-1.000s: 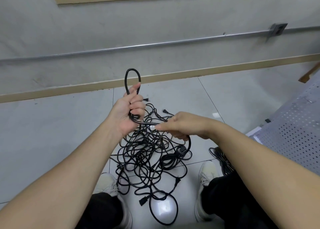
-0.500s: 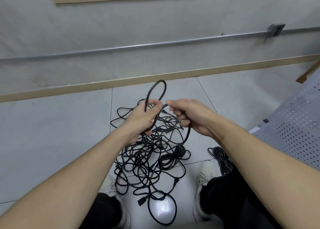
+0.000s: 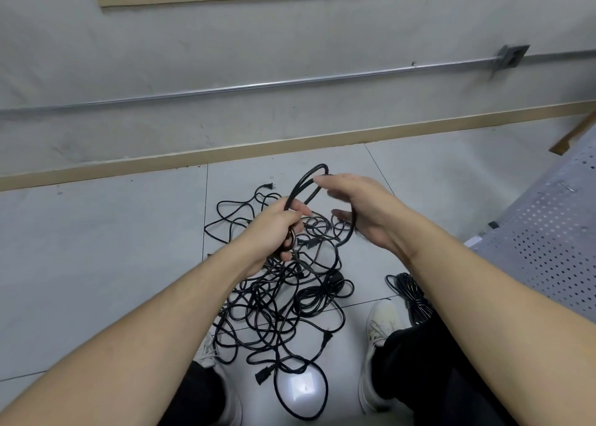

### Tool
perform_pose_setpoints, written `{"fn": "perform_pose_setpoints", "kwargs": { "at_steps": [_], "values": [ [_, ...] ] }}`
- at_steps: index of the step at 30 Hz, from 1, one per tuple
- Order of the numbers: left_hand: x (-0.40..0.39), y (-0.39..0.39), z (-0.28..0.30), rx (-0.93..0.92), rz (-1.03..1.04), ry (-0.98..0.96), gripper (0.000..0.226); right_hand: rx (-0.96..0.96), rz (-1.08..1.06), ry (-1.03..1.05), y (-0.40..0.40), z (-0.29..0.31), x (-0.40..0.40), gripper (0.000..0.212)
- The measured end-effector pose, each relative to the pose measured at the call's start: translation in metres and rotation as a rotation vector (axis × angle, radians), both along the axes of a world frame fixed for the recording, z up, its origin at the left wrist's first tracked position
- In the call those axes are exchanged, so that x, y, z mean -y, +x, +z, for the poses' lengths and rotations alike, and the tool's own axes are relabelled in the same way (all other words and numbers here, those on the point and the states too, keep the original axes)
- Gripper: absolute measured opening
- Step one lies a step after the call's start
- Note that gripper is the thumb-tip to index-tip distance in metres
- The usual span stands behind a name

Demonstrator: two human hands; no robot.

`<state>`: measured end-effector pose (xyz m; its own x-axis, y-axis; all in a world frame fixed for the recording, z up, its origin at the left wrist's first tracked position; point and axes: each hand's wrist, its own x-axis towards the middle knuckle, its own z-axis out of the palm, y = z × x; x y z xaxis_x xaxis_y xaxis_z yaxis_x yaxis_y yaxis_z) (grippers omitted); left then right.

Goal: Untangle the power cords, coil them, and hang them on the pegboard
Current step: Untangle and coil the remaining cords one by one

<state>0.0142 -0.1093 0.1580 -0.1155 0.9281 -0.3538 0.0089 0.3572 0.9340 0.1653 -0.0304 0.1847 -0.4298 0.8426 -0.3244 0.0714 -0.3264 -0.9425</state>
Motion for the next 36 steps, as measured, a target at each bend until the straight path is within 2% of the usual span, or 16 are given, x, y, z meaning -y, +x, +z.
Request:
{"fn": "perform_pose_setpoints", "kwargs": {
  "at_steps": [5,8,10,13,16,20,23,25,28,31,36],
  "values": [
    [0.005,0.003,0.01,0.179,-0.112,-0.021,0.017,-0.182,-0.159,0.022,-0.005,0.0,-0.002,0.041],
    [0.008,-0.006,0.012,0.228,-0.184,-0.082,0.017,-0.057,-0.141,0.269,-0.006,0.004,0.002,0.045],
    [0.009,-0.009,0.013,0.271,-0.166,-0.086,0.018,-0.008,-0.123,0.339,-0.007,0.005,0.005,0.046],
    [0.008,-0.014,0.018,0.335,-0.07,-0.035,0.016,0.115,-0.071,0.301,-0.005,0.003,0.005,0.043],
    [0.006,-0.018,0.019,0.271,-0.045,-0.015,0.017,0.193,-0.064,0.283,0.0,0.0,0.0,0.042],
    [0.007,-0.007,0.015,0.18,-0.137,-0.005,0.018,-0.085,-0.239,0.131,-0.004,-0.001,-0.002,0.038],
    [0.005,0.003,0.013,0.142,-0.155,0.019,0.019,-0.255,-0.238,0.036,-0.011,-0.002,0.001,0.03],
    [0.005,0.007,0.01,0.099,-0.164,0.048,0.018,-0.266,-0.213,0.002,-0.013,0.0,0.004,0.026],
    [0.008,0.011,0.003,0.011,-0.184,0.077,0.016,-0.165,-0.186,-0.047,-0.012,-0.002,0.003,0.02],
    [0.008,0.009,0.0,-0.032,-0.176,0.085,0.014,-0.187,-0.159,-0.114,-0.014,-0.002,0.001,0.021],
    [0.005,0.003,0.008,0.133,-0.238,0.032,0.027,-0.321,-0.206,-0.196,-0.018,0.002,-0.001,0.024]
  ]
}}
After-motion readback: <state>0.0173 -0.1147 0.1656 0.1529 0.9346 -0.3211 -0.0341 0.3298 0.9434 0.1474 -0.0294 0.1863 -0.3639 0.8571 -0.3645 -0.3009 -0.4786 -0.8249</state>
